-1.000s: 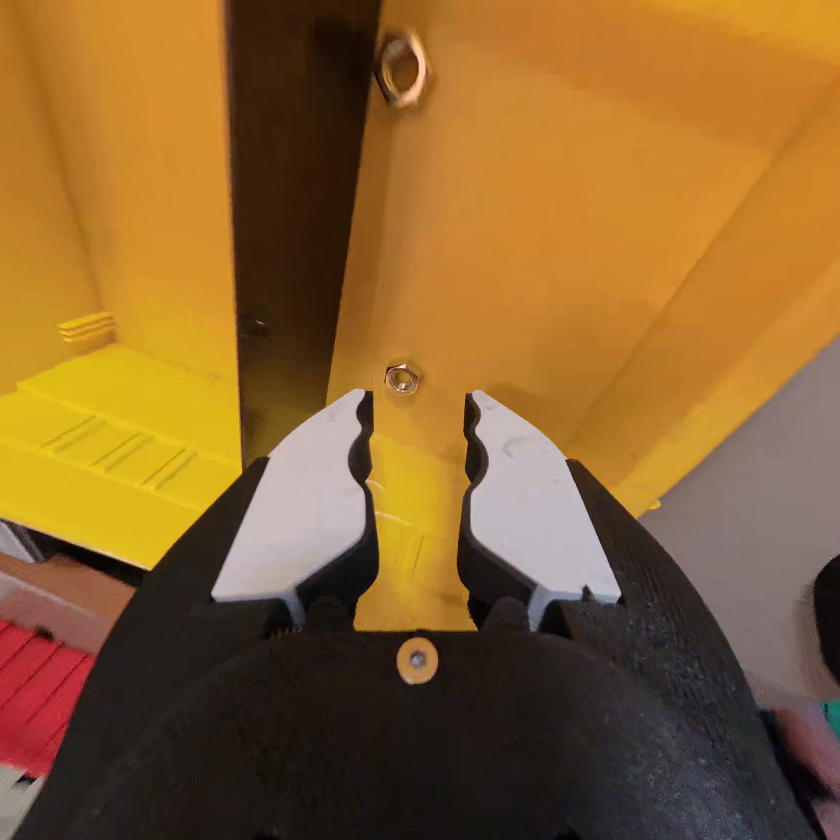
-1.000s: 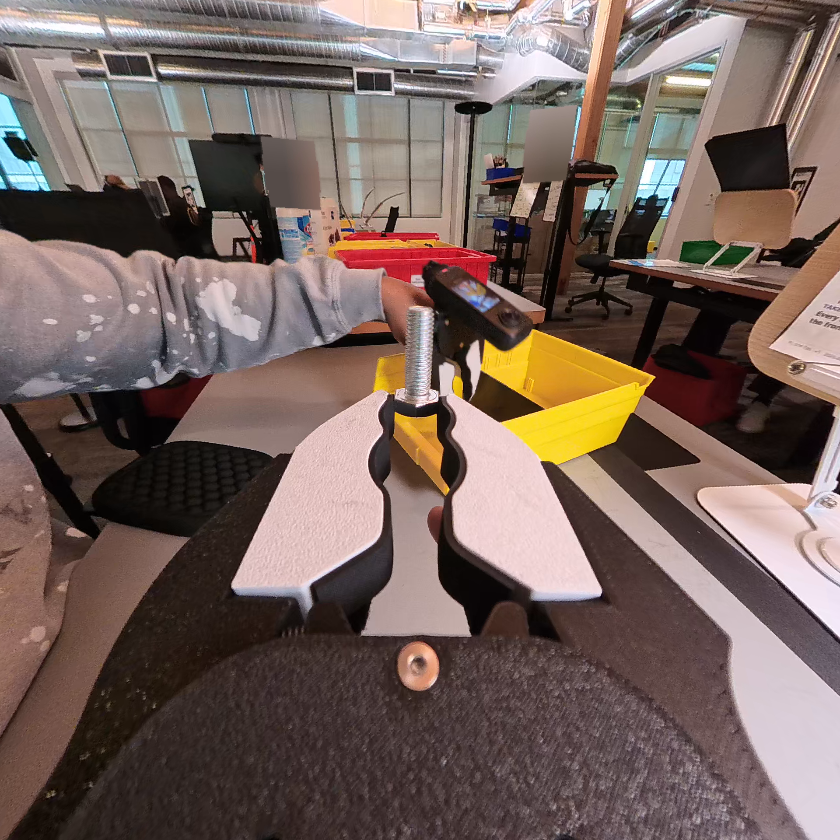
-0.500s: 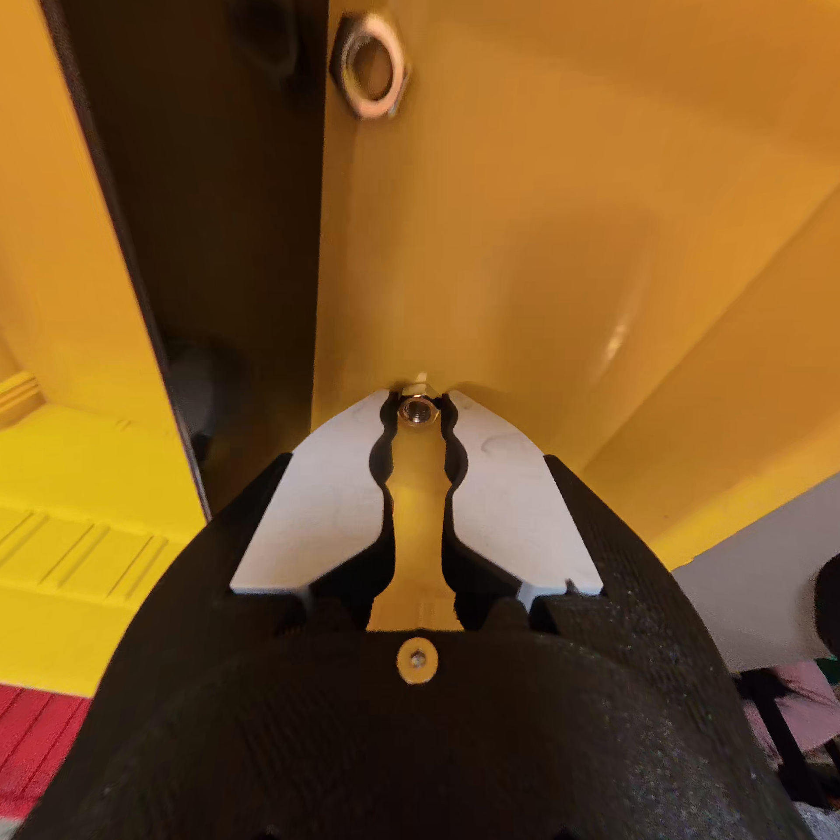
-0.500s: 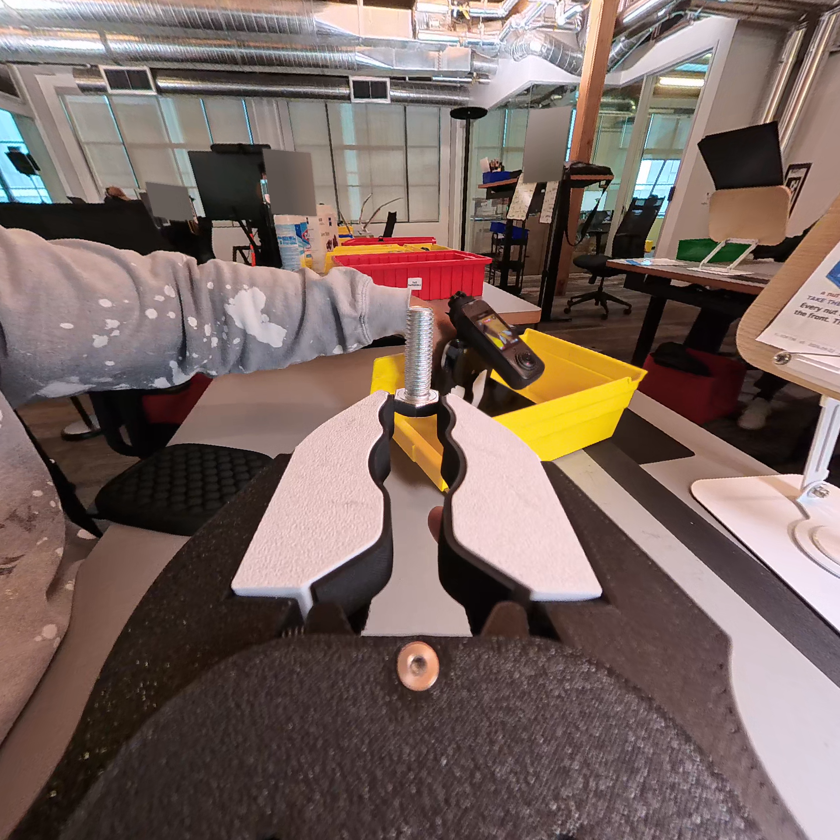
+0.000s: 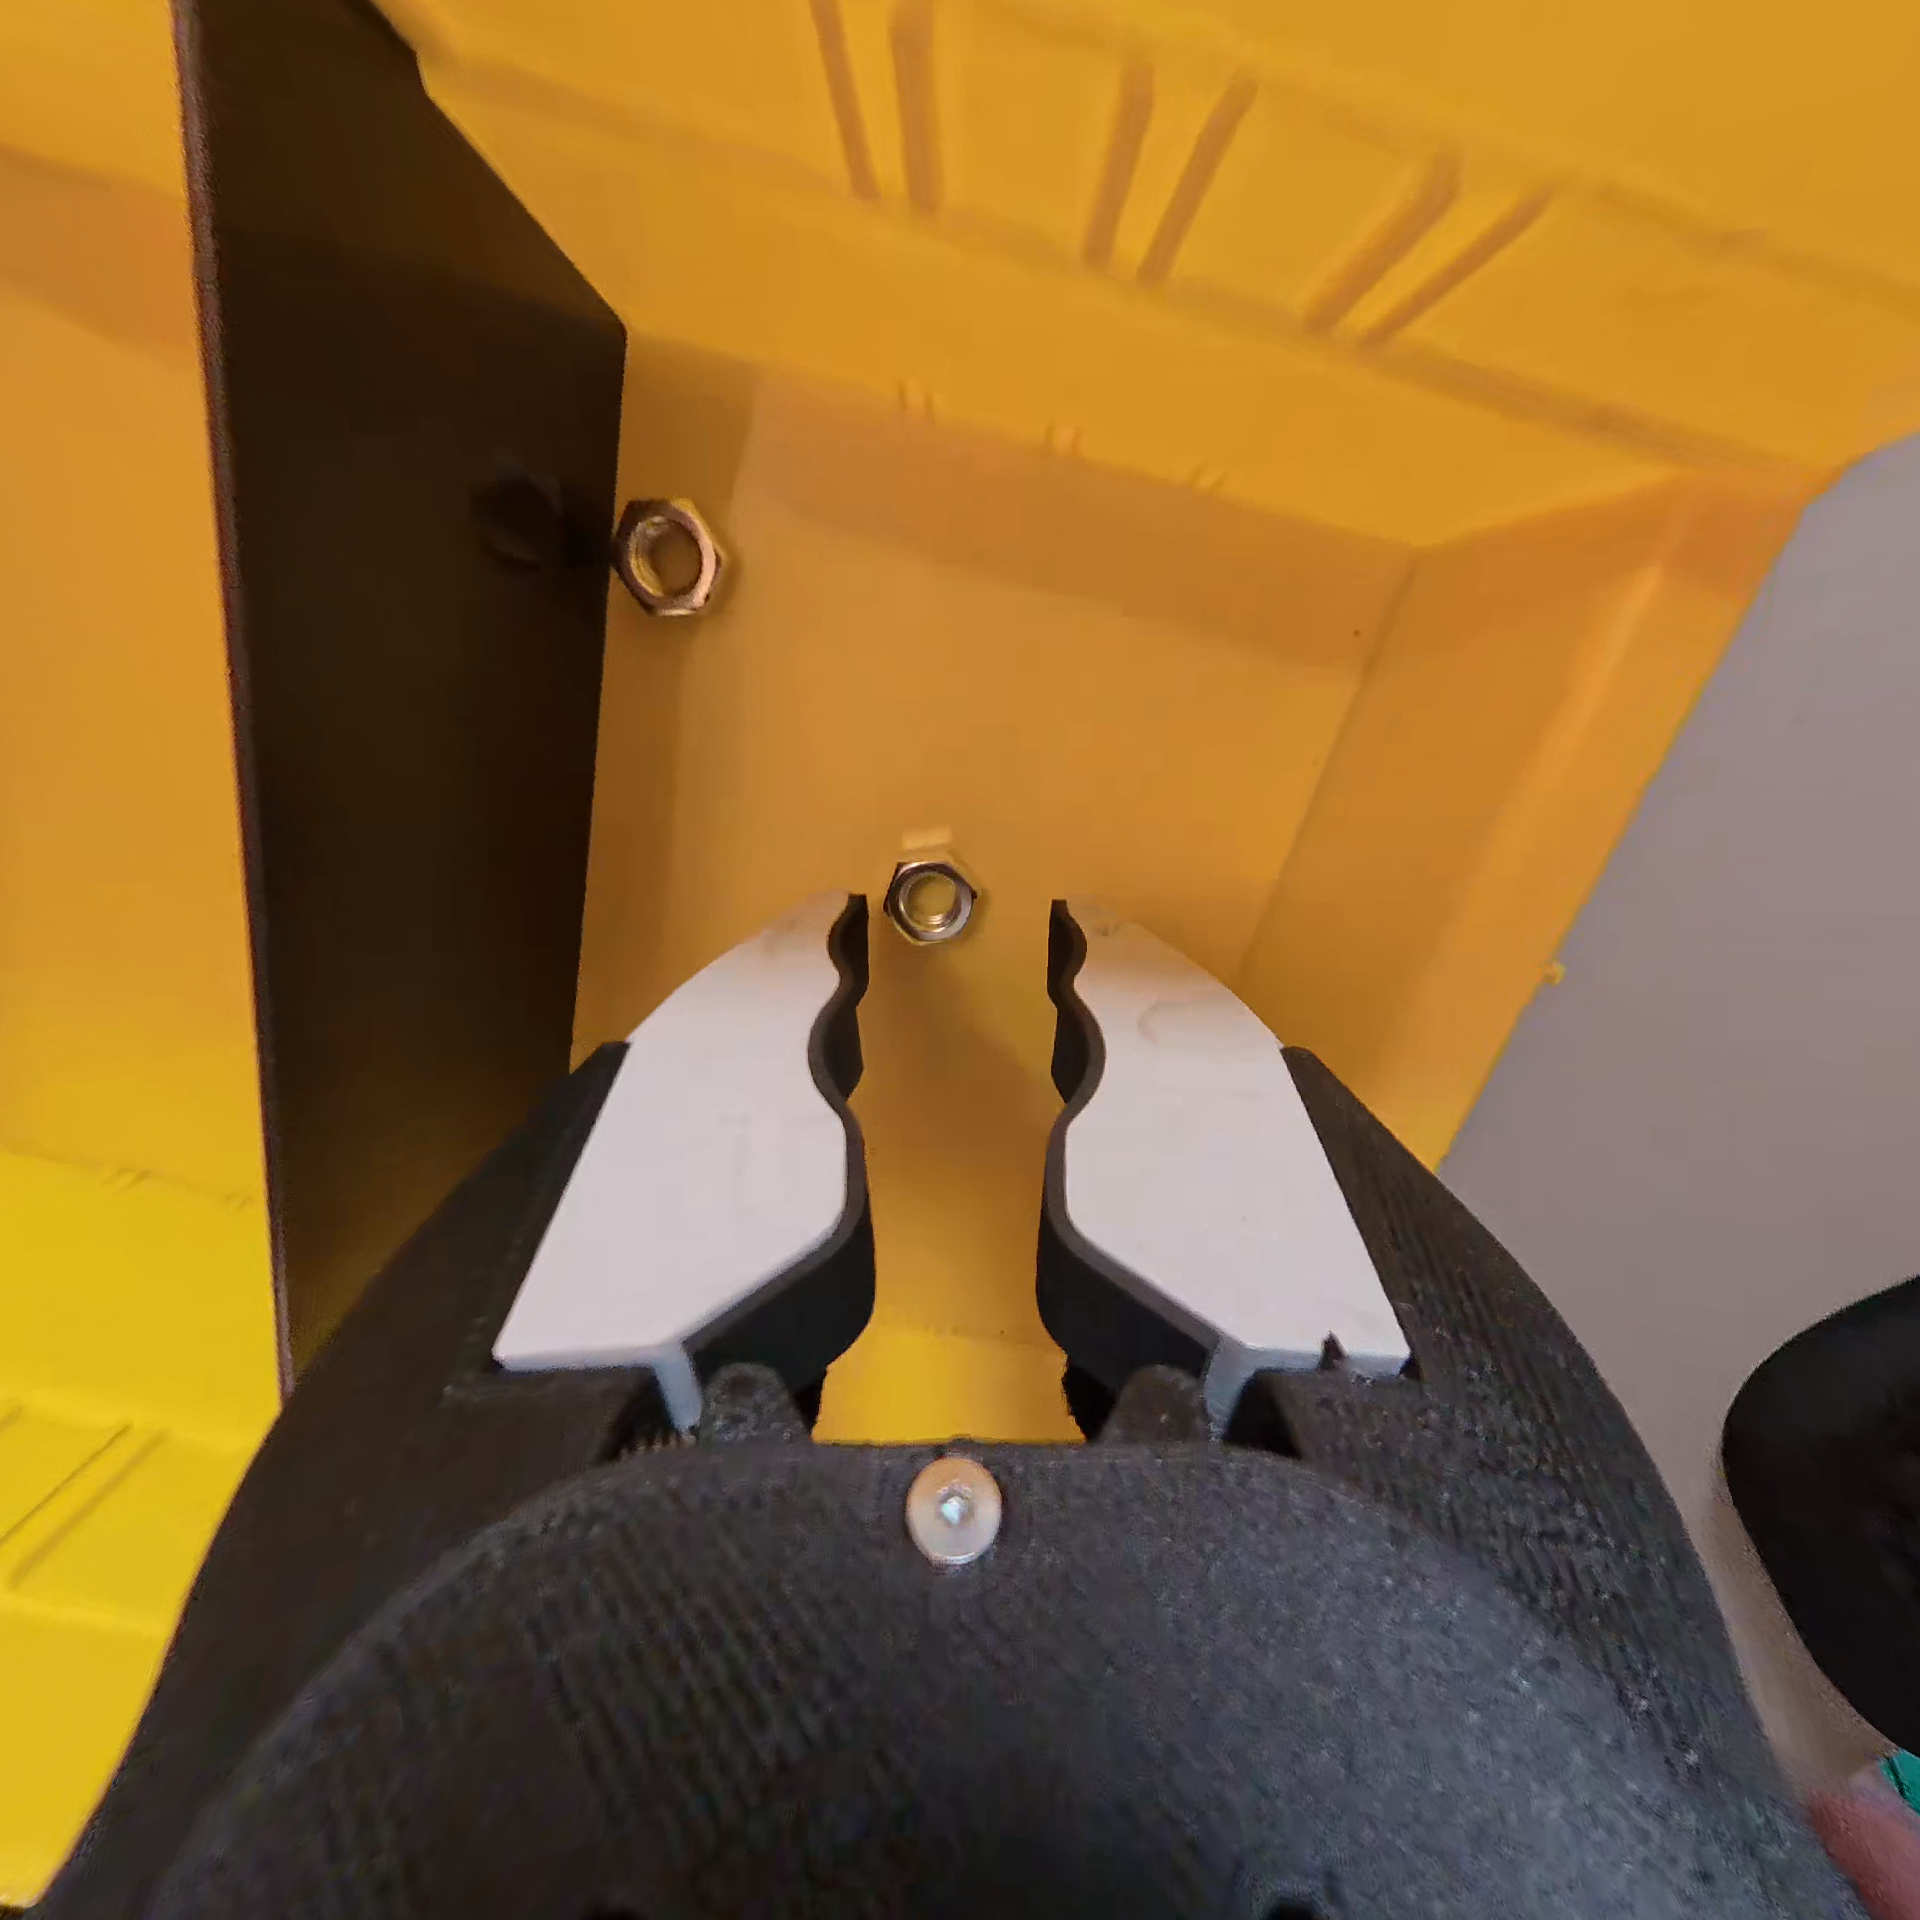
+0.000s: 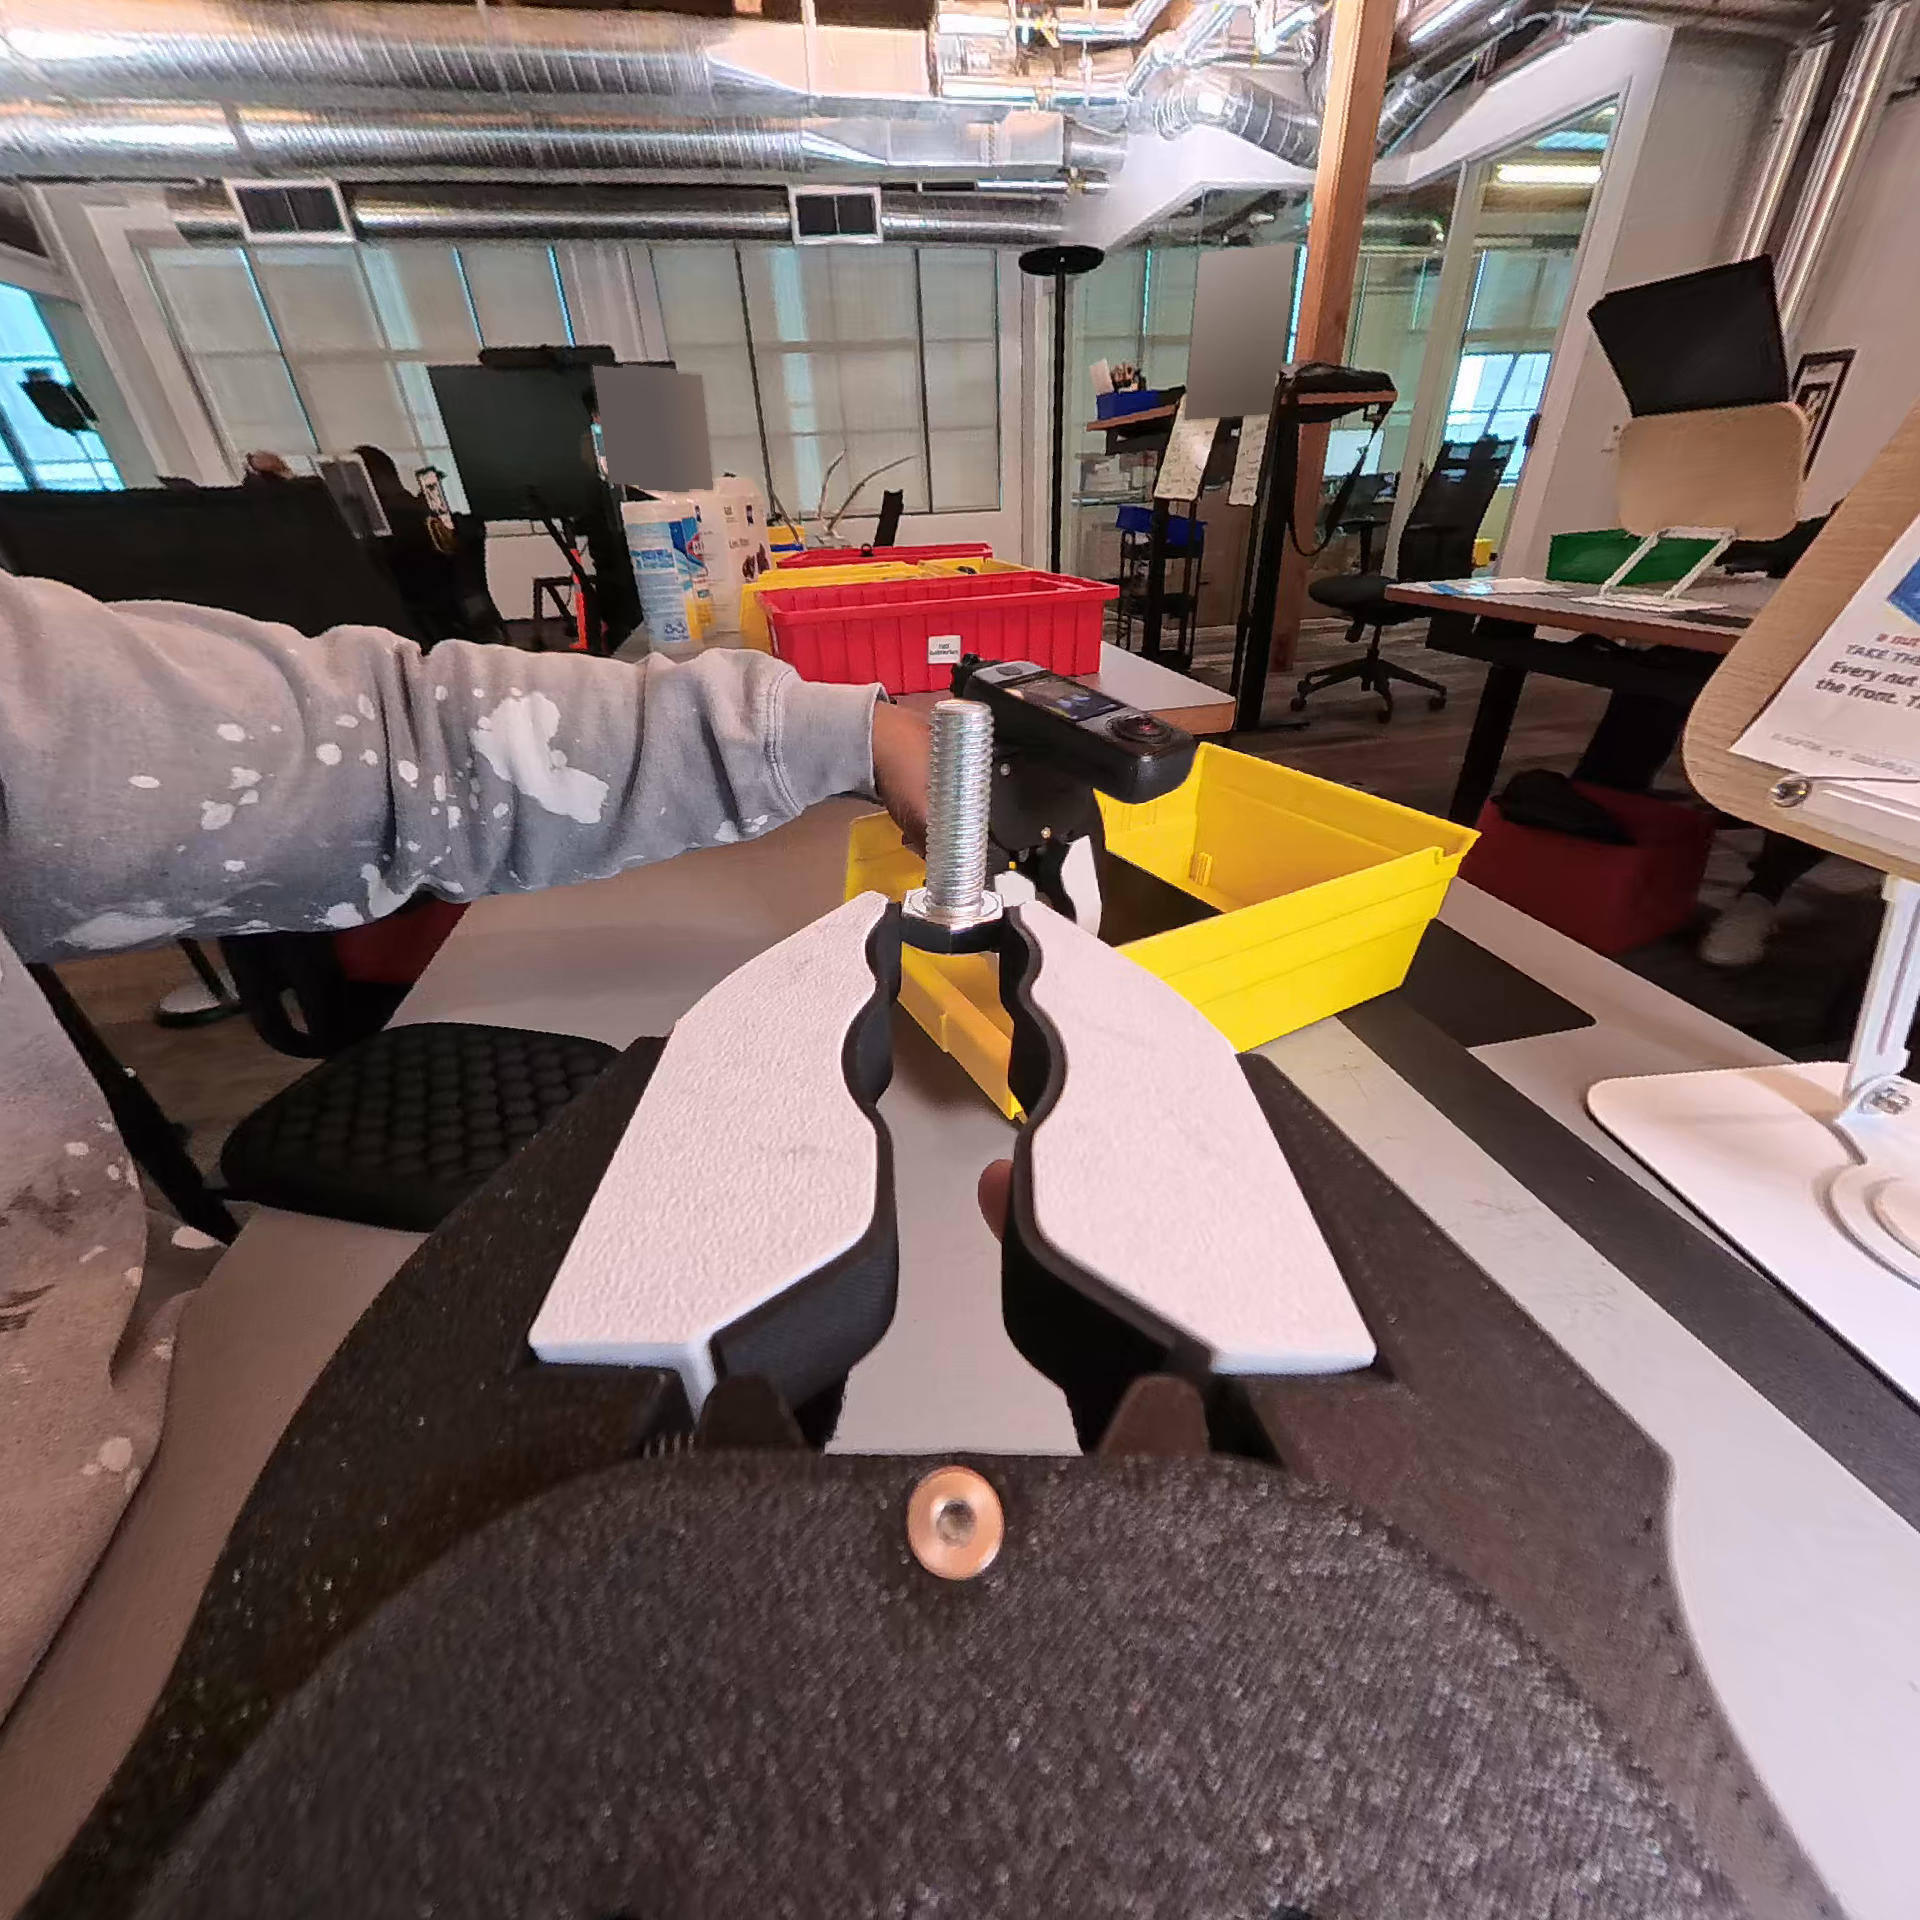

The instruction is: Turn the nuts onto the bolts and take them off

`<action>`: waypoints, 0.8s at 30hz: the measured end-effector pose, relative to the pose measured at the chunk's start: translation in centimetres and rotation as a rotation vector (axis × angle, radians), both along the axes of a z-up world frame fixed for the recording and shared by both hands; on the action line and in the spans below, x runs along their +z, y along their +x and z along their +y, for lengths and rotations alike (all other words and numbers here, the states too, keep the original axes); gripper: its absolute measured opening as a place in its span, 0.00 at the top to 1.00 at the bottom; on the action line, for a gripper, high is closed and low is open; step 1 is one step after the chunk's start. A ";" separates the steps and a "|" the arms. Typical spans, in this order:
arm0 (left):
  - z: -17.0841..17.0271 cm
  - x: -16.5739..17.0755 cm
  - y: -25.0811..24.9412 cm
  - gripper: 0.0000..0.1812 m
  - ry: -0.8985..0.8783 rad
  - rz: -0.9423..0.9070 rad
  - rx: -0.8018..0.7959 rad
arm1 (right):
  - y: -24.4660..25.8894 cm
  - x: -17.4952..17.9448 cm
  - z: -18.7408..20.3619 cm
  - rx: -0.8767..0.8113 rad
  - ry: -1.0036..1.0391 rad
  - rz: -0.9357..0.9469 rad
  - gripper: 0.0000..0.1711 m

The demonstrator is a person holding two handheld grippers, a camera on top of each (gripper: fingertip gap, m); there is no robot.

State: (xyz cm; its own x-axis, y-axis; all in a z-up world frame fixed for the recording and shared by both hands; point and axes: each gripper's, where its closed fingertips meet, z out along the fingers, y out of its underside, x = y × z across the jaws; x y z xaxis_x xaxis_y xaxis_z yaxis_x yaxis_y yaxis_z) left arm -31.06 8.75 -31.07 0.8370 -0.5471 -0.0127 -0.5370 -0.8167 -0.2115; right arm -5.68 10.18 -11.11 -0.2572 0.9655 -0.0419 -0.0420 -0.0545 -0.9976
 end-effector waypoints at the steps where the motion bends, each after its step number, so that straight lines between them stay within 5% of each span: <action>1: 0.0 -0.1 -0.1 0.81 0.001 0.002 0.002 | 0.0 0.0 0.0 0.000 -0.002 0.000 0.89; 19: 0.2 -1.0 0.1 0.89 0.004 0.009 -0.041 | 0.2 -0.2 0.3 -0.004 -0.010 0.001 0.89; 24: 0.6 3.9 1.7 0.89 0.087 -0.034 -0.072 | 0.1 -0.4 0.1 -0.007 0.005 -0.014 0.89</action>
State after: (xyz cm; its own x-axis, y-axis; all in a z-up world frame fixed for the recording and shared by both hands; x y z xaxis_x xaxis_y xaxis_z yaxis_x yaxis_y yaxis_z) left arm -29.38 9.35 -27.12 0.7964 -0.6037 -0.0353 -0.5848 -0.7540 -0.2993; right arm -5.54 10.33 -11.48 -0.2495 0.9675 -0.0405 -0.0282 -0.0491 -0.9984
